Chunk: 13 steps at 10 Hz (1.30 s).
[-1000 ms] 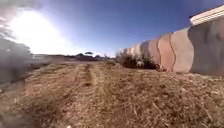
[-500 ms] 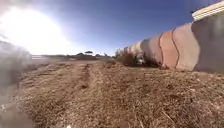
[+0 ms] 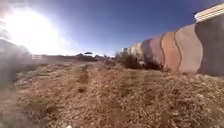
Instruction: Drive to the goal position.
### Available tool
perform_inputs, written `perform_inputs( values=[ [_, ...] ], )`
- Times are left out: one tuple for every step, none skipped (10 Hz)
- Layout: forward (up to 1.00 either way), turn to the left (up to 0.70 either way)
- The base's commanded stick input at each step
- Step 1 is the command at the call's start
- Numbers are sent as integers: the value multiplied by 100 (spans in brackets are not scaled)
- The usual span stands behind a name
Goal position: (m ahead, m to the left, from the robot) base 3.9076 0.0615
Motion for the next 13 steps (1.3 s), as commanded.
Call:
perform_inputs(
  values=[
    [50,0],
    [50,0],
    [50,0],
    [50,0],
    [50,0],
    [50,0],
    [50,0],
    [50,0],
    [50,0],
    [50,0],
    [50,0],
    [50,0],
    [50,0]
  ],
)
